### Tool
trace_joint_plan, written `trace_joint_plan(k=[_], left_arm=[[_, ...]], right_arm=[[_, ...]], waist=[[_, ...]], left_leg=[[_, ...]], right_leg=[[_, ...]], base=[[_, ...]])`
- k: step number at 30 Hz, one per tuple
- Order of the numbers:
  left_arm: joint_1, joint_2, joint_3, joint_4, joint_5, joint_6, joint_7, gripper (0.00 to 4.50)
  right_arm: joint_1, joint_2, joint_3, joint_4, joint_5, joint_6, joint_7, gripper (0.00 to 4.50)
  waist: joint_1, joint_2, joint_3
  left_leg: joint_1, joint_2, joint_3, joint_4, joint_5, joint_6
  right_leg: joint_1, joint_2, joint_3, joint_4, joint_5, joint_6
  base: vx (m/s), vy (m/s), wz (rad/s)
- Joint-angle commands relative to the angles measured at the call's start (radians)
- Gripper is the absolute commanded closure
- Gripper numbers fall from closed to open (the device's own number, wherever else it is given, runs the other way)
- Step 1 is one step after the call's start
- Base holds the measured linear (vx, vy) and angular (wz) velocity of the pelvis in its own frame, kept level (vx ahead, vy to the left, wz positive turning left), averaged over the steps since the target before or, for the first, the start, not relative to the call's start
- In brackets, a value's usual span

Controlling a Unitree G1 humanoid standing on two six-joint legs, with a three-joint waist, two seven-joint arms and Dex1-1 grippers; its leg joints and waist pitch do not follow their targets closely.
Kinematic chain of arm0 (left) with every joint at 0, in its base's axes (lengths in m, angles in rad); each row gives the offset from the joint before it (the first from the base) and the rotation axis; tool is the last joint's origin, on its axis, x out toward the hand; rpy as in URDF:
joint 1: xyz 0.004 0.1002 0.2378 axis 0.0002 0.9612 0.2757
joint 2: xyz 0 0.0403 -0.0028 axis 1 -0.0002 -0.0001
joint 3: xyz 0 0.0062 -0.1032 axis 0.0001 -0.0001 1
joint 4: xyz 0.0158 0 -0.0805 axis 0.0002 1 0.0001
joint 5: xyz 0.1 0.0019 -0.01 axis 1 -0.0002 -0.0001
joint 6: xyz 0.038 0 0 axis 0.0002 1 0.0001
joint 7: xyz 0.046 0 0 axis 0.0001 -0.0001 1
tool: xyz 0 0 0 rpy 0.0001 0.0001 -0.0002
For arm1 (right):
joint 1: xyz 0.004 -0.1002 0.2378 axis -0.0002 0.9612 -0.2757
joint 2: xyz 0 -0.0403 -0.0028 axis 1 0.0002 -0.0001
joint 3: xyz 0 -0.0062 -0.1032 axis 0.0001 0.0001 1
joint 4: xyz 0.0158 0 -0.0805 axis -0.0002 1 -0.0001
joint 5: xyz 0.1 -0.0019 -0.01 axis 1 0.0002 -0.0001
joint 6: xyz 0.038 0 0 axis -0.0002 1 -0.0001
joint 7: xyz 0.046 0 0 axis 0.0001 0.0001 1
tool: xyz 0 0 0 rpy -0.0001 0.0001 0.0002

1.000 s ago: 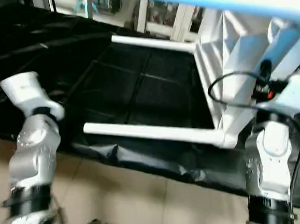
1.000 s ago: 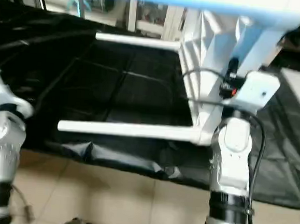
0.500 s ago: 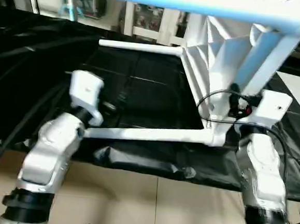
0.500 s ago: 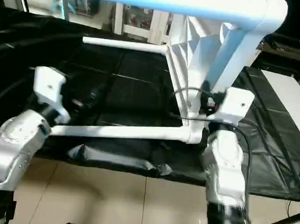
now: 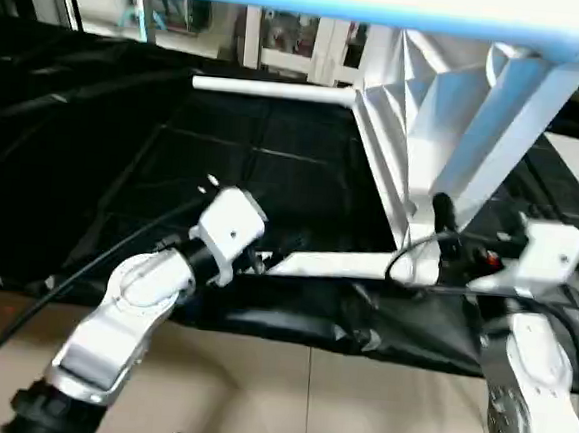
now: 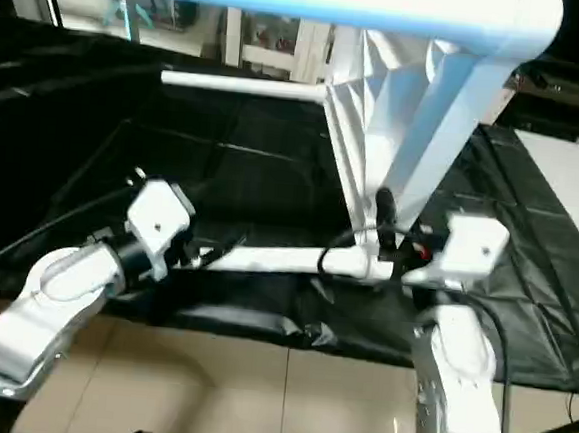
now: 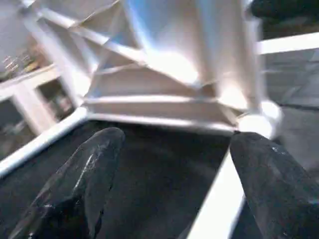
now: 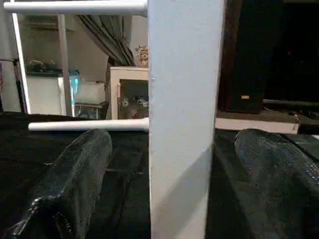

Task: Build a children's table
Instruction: Flip table

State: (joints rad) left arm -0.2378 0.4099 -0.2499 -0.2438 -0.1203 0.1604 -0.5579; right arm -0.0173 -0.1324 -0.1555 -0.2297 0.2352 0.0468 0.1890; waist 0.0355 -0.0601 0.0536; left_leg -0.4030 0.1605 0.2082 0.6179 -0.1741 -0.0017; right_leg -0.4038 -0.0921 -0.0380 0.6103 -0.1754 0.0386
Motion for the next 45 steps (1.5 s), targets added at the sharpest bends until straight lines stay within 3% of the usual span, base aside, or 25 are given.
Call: trace_joint_plan(k=[1, 3, 4, 8, 13, 18, 19, 22, 27, 28, 30, 32, 33, 34, 35, 36, 37, 38, 39, 40, 41, 42, 43, 44, 45], left_arm=[[0.008, 0.059, 0.044, -0.169, -0.203, 0.140, -0.135, 0.63], [0.011, 0.069, 0.054, -0.190, -0.239, 0.165, -0.152, 0.63], [-0.021, 0.081, 0.095, -0.226, -0.316, 0.191, -0.168, 0.63], [-0.111, 0.095, 0.123, -0.269, -0.424, 0.240, -0.210, 0.63], [-0.266, 0.066, 0.218, -0.223, -0.528, 0.254, -0.199, 0.63], [-0.383, 0.038, 0.302, -0.131, -0.575, 0.224, -0.170, 0.63], [-0.441, 0.029, 0.331, -0.071, -0.581, 0.201, -0.162, 0.63], [-0.523, 0.017, 0.360, 0.031, -0.562, 0.150, -0.160, 0.63], [-0.603, -0.004, 0.377, 0.190, -0.514, 0.087, -0.148, 0.63], [-0.636, -0.013, 0.387, 0.259, -0.495, 0.061, -0.135, 0.63], [-0.641, -0.013, 0.387, 0.273, -0.489, 0.056, -0.131, 0.63], [-0.681, -0.008, 0.378, 0.384, -0.420, 0.021, -0.086, 0.63], [-0.699, 0.000, 0.359, 0.456, -0.353, -0.014, -0.049, 0.63], [-0.712, 0.001, 0.350, 0.515, -0.309, -0.033, -0.015, 0.63], [-0.722, 0.002, 0.343, 0.557, -0.272, -0.056, 0.018, 0.63], [-0.722, 0.002, 0.343, 0.557, -0.272, -0.056, 0.018, 0.63], [-0.731, 0.000, 0.343, 0.582, -0.247, -0.069, 0.054, 0.63], [-0.735, -0.002, 0.344, 0.593, -0.241, -0.075, 0.064, 0.63], [-0.746, -0.016, 0.356, 0.597, -0.238, -0.101, 0.077, 0.63], [-0.746, -0.018, 0.357, 0.596, -0.238, -0.103, 0.076, 0.63], [-0.745, -0.024, 0.360, 0.584, -0.235, -0.117, 0.074, 0.63], [-0.745, -0.025, 0.360, 0.582, -0.234, -0.119, 0.074, 0.63], [-0.744, -0.029, 0.362, 0.574, -0.231, -0.128, 0.074, 0.63], [-0.699, -0.045, 0.355, 0.458, -0.284, -0.090, 0.013, 0.63], [-0.669, -0.045, 0.343, 0.394, -0.315, -0.068, -0.022, 0.63]], right_arm=[[0.045, -0.037, 0.025, -0.052, 0.046, 0.012, 0.089, 0.19], [0.050, -0.043, 0.032, -0.056, 0.052, 0.014, 0.103, 0.19], [0.051, -0.058, 0.051, -0.053, 0.079, 0.025, 0.152, 0.19], [0.030, -0.077, 0.083, -0.018, 0.096, 0.041, 0.216, 0.19], [-0.009, -0.073, 0.099, 0.034, 0.096, 0.047, 0.236, 0.19], [-0.033, -0.061, 0.097, 0.051, 0.116, 0.055, 0.238, 0.19], [-0.040, -0.058, 0.102, 0.057, 0.118, 0.054, 0.242, 0.19], [-0.046, -0.050, 0.112, 0.063, 0.121, 0.053, 0.249, 0.19], [-0.042, -0.042, 0.122, 0.063, 0.121, 0.050, 0.254, 0.19], [-0.040, -0.041, 0.124, 0.063, 0.120, 0.048, 0.253, 0.19], [-0.040, -0.041, 0.125, 0.063, 0.120, 0.048, 0.253, 0.19], [-0.035, -0.039, 0.125, 0.059, 0.120, 0.048, 0.248, 0.19], [-0.033, -0.038, 0.123, 0.056, 0.119, 0.047, 0.242, 0.19], [-0.032, -0.036, 0.120, 0.052, 0.120, 0.047, 0.237, 0.19], [-0.031, -0.035, 0.118, 0.050, 0.120, 0.046, 0.234, 0.19], [-0.031, -0.035, 0.118, 0.050, 0.120, 0.046, 0.234, 0.19], [-0.030, -0.034, 0.116, 0.047, 0.121, 0.046, 0.232, 0.19], [-0.030, -0.033, 0.116, 0.046, 0.121, 0.046, 0.232, 0.19], [-0.029, -0.031, 0.114, 0.042, 0.120, 0.046, 0.231, 0.19], [-0.029, -0.031, 0.114, 0.042, 0.120, 0.046, 0.231, 0.19], [-0.027, -0.029, 0.115, 0.039, 0.119, 0.044, 0.230, 0.19], [-0.026, -0.029, 0.115, 0.039, 0.119, 0.044, 0.230, 0.19], [-0.025, -0.028, 0.116, 0.037, 0.119, 0.043, 0.229, 0.19], [-0.012, -0.024, 0.119, 0.032, 0.125, 0.046, 0.232, 0.19], [-0.006, -0.024, 0.122, 0.034, 0.125, 0.048, 0.233, 0.19]], waist=[[0.009, 0.013, -0.055], [-0.001, 0.011, -0.047], [-0.003, -0.005, -0.046], [-0.002, 0.003, -0.042], [-0.004, -0.004, -0.040], [-0.009, -0.009, -0.038], [-0.008, -0.010, -0.039], [-0.012, -0.007, -0.036], [-0.012, -0.001, -0.035], [-0.011, 0.012, -0.034], [-0.011, 0.010, -0.033], [-0.010, 0.016, -0.029], [-0.002, 0.026, -0.030], [0.004, 0.020, -0.031], [0.005, 0.011, -0.034], [0.005, 0.011, -0.034], [0.002, -0.003, -0.023], [0.006, 0.009, -0.016], [-0.003, 0.052, 0.003], [0.110, 0.074, -0.002], [0.115, 0.060, -0.007], [0.108, 0.039, -0.043], [0.080, -0.010, -0.060], [0.133, -0.015, -0.044], [0.149, -0.003, -0.052]], left_leg=[[0.045, 0.068, -0.053, -0.110, -0.514, -0.116], [0.042, 0.067, -0.053, -0.113, -0.534, -0.113], [0.042, 0.066, -0.051, -0.110, -0.541, -0.109], [0.048, 0.064, -0.055, -0.110, -0.572, -0.127], [0.053, 0.061, -0.059, -0.107, -0.627, -0.156], [0.045, 0.063, -0.069, -0.113, -0.644, -0.168], [0.055, 0.058, -0.066, -0.108, -0.669, -0.169], [0.043, 0.065, -0.081, -0.124, -0.703, -0.185], [0.057, 0.063, -0.078, -0.127, -0.766, -0.195], [0.054, 0.065, -0.080, -0.134, -0.790, -0.204], [0.059, 0.066, -0.073, -0.143, -0.828, -0.207], [0.052, 0.068, -0.063, -0.162, -0.861, -0.207], [0.046, 0.069, -0.052, -0.177, -0.861, -0.204], [0.051, 0.065, -0.036, -0.179, -0.825, -0.198], [0.077, 0.054, -0.036, -0.143, -0.770, -0.188], [0.077, 0.054, -0.036, -0.143, -0.770, -0.188], [0.107, 0.045, -0.062, -0.079, -0.660, -0.137], [0.112, 0.050, -0.066, -0.075, -0.653, -0.129], [0.030, 0.088, -0.062, -0.203, -0.843, -0.163], [-0.118, -0.002, 0.077, -0.270, -0.980, -0.303], [-0.099, -0.026, 0.104, -0.288, -0.935, -0.332], [-0.085, 0.007, 0.083, -0.283, -0.784, -0.332], [0.065, 0.021, -0.115, 0.111, -0.074, -0.138], [-0.067, -0.019, -0.128, 0.058, 0.026, -0.083], [-0.047, 0.022, -0.117, -0.005, 0.047, -0.085]], right_leg=[[0.008, -0.054, 0.035, -0.071, -0.354, -0.127], [0.002, -0.045, 0.033, -0.077, -0.365, -0.128], [0.001, -0.048, 0.033, -0.081, -0.400, -0.124], [-0.005, -0.050, 0.032, -0.089, -0.485, -0.100], [-0.013, -0.052, 0.027, -0.100, -0.566, -0.074], [-0.005, -0.055, 0.023, -0.101, -0.584, -0.064], [-0.015, -0.052, 0.018, -0.111, -0.594, -0.066], [0.006, -0.055, 0.008, -0.103, -0.573, -0.069], [-0.002, -0.052, -0.002, -0.115, -0.578, -0.077], [0.004, -0.051, -0.006, -0.109, -0.556, -0.082], [0.001, -0.041, -0.015, -0.109, -0.543, -0.084], [0.008, -0.028, -0.031, -0.102, -0.530, -0.087], [0.021, -0.022, -0.037, -0.084, -0.512, -0.090], [0.018, -0.023, -0.032, -0.087, -0.526, -0.089], [-0.002, -0.046, -0.026, -0.125, -0.602, -0.078], [-0.002, -0.046, -0.026, -0.125, -0.602, -0.078], [-0.006, -0.101, -0.042, -0.204, -0.769, -0.037], [0.001, -0.106, -0.062, -0.218, -0.797, -0.029], [0.085, -0.029, -0.156, -0.115, -0.655, -0.031], [0.175, 0.069, -0.196, 0.095, -0.239, -0.096], [0.162, 0.087, -0.196, 0.118, -0.220, -0.101], [0.188, 0.036, -0.119, 0.131, -0.345, -0.089], [-0.022, -0.262, 0.030, -0.139, -1.014, -0.067], [0.137, -0.144, 0.029, -0.077, -0.700, -0.139], [0.127, -0.123, 0.012, -0.049, -0.474, -0.161]], base=[[0.000, 0.000, 0.00], [0.000, 0.000, 0.00], [0.000, 0.000, 0.00], [0.000, 0.000, 0.00], [0.000, 0.000, 0.00], [0.000, 0.000, 0.00], [0.000, 0.000, 0.00], [0.000, 0.000, 0.00], [0.000, 0.000, 0.00], [0.000, 0.000, 0.00], [0.000, 0.000, 0.00], [0.000, 0.000, 0.00], [0.000, 0.000, 0.00], [0.000, 0.000, 0.00], [0.000, 0.000, 0.00], [-0.055, -0.034, 0.07], [-0.055, -0.034, 0.07], [-0.054, 0.001, -0.07], [-0.086, 0.044, -0.09], [-0.086, 0.044, -0.09], [-0.094, 0.027, -0.03], [0.125, -0.161, 0.05], [0.125, -0.161, 0.05], [0.277, -0.217, -0.13], [0.103, -0.061, 0.16]])
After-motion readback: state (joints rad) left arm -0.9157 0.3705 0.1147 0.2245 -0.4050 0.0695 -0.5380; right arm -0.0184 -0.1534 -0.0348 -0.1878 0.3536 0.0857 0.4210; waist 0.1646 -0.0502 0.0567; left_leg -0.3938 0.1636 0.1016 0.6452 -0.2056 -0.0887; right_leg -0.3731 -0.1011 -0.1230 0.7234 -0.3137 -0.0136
